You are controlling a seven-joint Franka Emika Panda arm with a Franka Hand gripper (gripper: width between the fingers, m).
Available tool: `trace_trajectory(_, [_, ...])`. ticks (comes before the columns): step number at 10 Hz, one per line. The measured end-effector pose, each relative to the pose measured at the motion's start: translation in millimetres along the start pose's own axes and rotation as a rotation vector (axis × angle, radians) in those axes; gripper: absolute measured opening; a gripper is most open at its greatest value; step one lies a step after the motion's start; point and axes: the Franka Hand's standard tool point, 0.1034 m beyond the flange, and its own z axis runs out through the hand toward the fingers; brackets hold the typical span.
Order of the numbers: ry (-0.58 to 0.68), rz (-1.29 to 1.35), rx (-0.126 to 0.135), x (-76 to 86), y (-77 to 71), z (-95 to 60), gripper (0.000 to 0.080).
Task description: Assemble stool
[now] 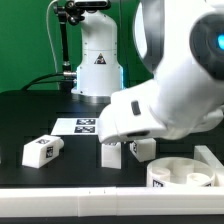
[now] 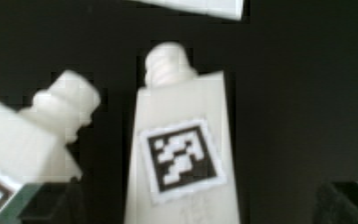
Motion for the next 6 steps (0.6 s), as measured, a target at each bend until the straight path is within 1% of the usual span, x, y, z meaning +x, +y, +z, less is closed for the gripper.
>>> trace_trajectory(1, [0.0,0.0,0.001,6.9,0.6,-1.8,0.0648])
trace_trajectory(2, [0.004,0.0,0.001,7.3,0.3,-2.0,0.0648])
trace_trajectory(4, [0.003,-0.001,0.001,9.9,-0.2,1.7,0.0648])
trace_trajectory(6, [0.018,-0.004,0.0,15.9,0.1,7.9,0.0648])
